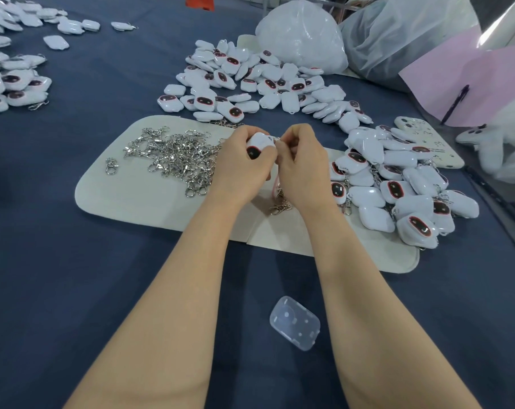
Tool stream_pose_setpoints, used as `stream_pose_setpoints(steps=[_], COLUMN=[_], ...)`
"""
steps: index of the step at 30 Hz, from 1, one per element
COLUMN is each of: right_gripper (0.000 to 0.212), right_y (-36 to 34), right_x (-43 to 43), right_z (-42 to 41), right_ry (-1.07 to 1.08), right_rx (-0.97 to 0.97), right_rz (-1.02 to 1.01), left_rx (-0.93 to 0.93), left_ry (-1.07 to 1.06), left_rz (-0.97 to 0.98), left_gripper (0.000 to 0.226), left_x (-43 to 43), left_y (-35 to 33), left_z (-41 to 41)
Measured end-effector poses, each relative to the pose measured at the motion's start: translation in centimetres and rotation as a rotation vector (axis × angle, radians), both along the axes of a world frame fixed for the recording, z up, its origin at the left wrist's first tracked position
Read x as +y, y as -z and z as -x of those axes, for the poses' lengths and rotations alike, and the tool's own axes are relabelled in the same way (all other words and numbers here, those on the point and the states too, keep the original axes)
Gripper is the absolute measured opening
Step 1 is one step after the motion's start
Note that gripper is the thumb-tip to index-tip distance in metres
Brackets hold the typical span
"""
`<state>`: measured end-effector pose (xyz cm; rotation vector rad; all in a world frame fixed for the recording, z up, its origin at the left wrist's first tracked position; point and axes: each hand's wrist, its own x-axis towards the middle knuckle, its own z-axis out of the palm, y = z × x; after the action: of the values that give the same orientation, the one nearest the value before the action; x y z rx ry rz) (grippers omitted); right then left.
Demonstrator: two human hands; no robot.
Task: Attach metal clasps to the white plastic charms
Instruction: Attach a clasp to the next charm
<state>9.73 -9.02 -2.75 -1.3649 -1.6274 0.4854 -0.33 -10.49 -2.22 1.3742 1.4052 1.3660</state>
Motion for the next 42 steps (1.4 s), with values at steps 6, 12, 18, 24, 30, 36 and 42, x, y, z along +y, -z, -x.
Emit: stream_pose_setpoints(steps=[6,12,18,24,30,36,42], right_gripper=[0.008,0.009,0.010,0.010,0.013,0.011,0.012], right_y=[-0.1,0.0,-0.2,-0.4,-0.9,-1.0,-0.9], right_x=[-0.1,-0.1,-0.3,-0.5,-0.7,-0.5,-0.7], right_z=[0.2,-0.1,-0.1,0.0,0.5,0.6,0.3], right_ry=[-0.030,-0.077,-0.070,-0.120,-0.054,0.019,0.082], right_rx=[-0.029,-0.135,-0.146,-0.176,0.110,0.208,0.059], right_rz=[0.012,0.008,0.017,0.004,-0.050,-0.121,-0.246], left_rx=[0.032,0.053,0.060,-0.083,-0.925,-1.145,-1.121], left_ry=[0.002,0.009,0.013,0.001,0.241,0.243,0.211], left_rz=[0.005,0.010,0.049,0.110,0.385,0.455,0.487], left_gripper=[0.020,0.015,0.016,0.014,0.015,0.014,0.009], left_x=[0.1,0.2,0.3,0.2,0.1,0.0,0.1], left_y=[0.2,0.2,0.2,0.0,-1.1,-0.8,-0.6], left_z=[0.2,0.4,0.5,0.6,1.3,0.7,0.1])
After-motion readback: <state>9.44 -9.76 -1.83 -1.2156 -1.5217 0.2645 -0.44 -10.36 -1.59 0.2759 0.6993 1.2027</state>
